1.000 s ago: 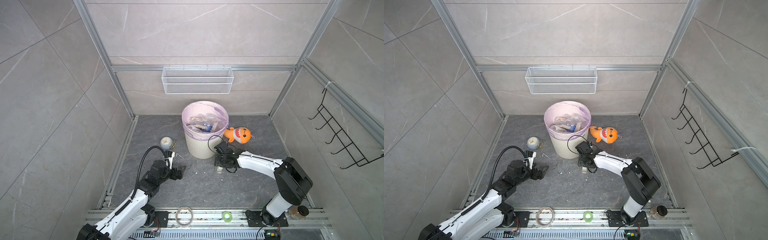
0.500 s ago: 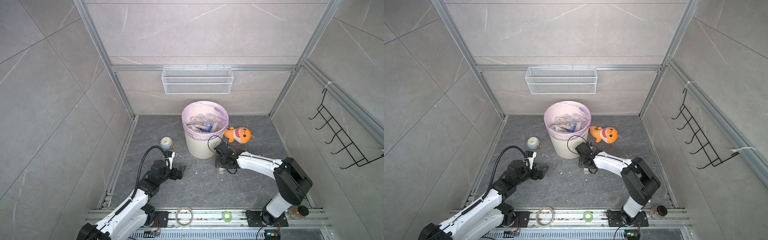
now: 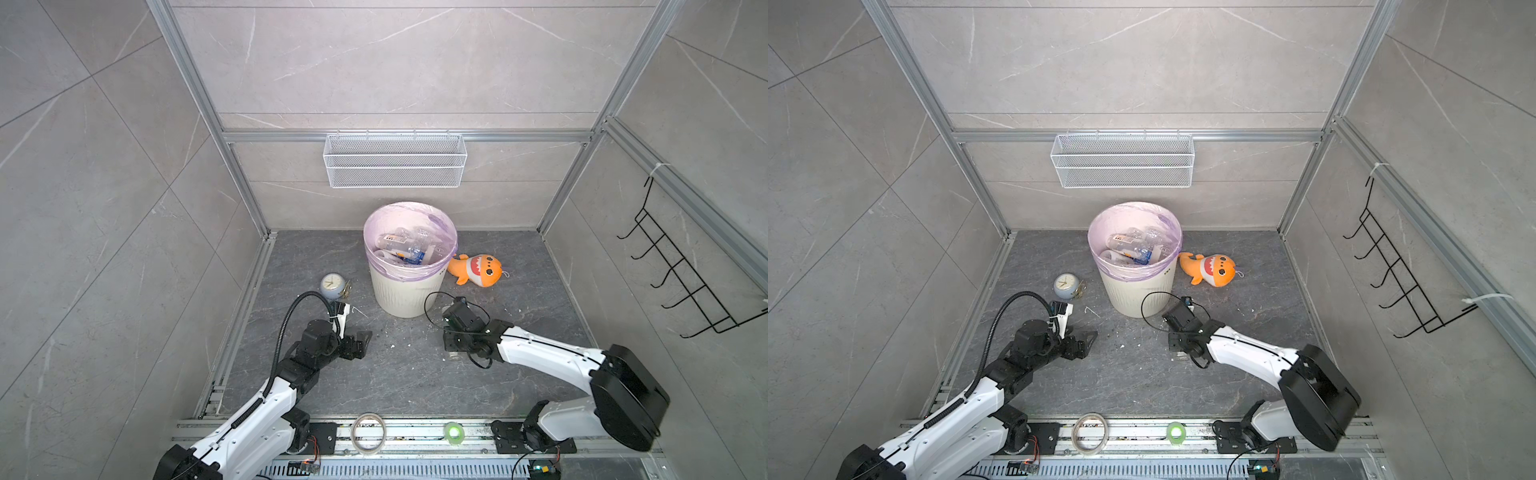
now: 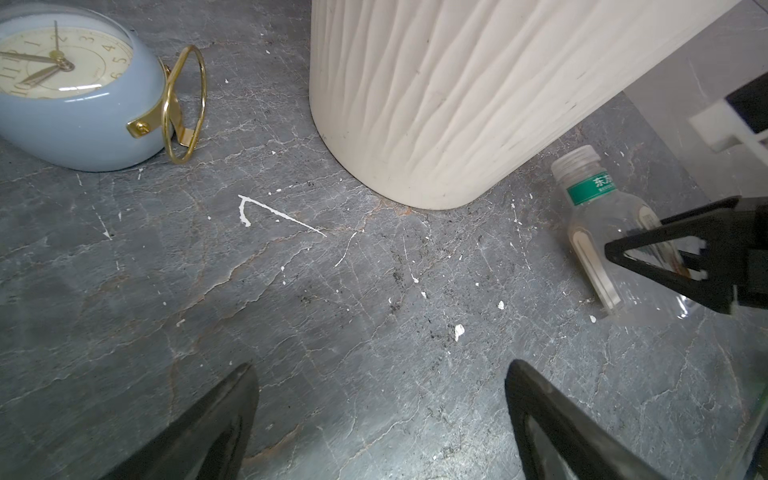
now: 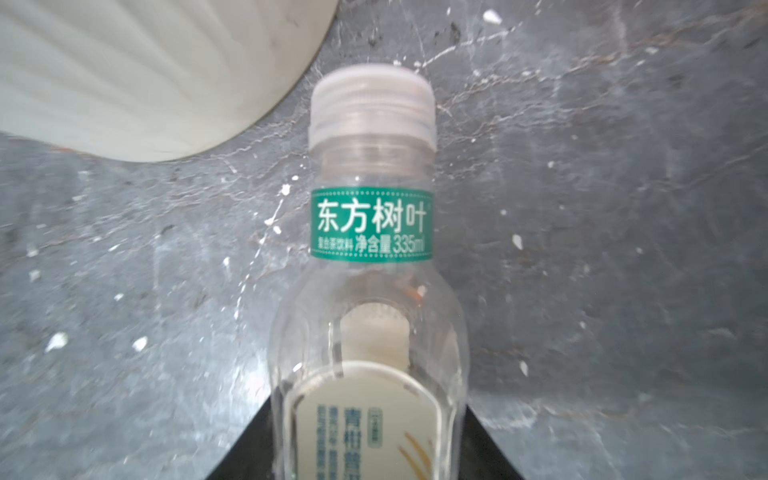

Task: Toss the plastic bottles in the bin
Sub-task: 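Close the right gripper on the green-labelled bottle and lift it, then carry the green-labelled bottle over the bin and open the right gripper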

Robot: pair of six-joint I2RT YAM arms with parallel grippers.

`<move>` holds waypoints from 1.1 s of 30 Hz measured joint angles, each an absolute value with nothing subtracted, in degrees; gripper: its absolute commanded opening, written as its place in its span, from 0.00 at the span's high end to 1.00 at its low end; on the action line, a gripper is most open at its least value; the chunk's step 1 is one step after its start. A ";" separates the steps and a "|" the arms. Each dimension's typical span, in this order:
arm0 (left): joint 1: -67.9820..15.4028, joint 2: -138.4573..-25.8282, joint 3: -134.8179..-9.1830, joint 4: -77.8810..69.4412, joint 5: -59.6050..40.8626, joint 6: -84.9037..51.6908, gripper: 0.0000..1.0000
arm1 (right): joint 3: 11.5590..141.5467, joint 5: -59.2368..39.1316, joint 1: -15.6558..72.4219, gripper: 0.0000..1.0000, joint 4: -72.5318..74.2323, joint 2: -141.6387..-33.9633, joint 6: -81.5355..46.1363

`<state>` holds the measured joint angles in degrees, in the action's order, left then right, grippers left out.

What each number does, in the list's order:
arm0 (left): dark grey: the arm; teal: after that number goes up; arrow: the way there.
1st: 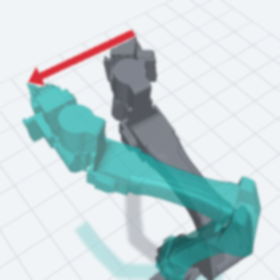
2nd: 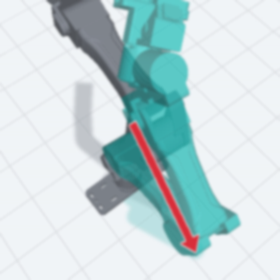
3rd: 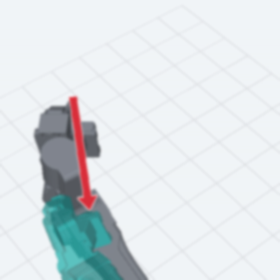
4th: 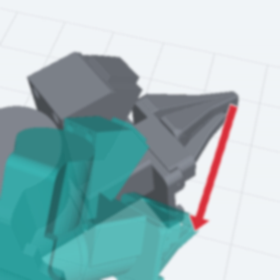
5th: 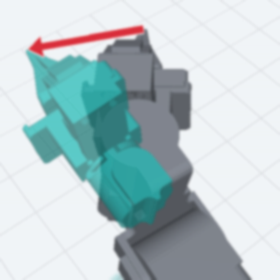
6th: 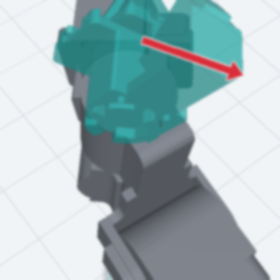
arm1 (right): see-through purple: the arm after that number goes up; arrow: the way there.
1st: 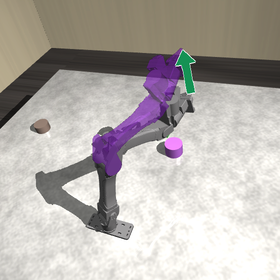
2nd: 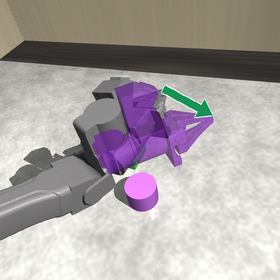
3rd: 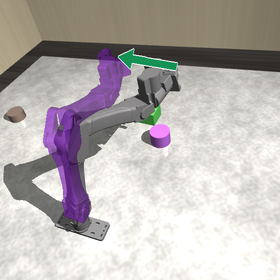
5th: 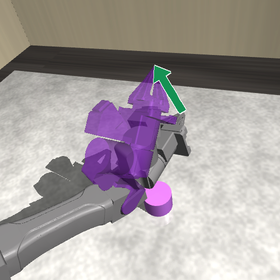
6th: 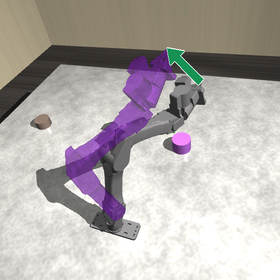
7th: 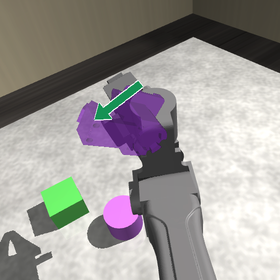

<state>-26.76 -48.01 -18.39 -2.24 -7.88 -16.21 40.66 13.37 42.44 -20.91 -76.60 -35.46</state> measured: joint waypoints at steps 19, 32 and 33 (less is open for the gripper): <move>-26.76 -48.21 -18.39 -2.28 -7.88 -16.21 0.05 | 36.84 22.17 52.53 0.55 -20.34 -41.85 -27.90; -26.76 -48.27 -18.39 -2.28 -7.88 -16.21 0.05 | 91.31 25.56 49.71 0.01 -22.79 -72.31 -20.60; -26.76 -48.27 -18.39 -2.28 -7.90 -16.21 0.05 | 96.51 25.65 48.60 0.01 -23.53 -76.55 -20.56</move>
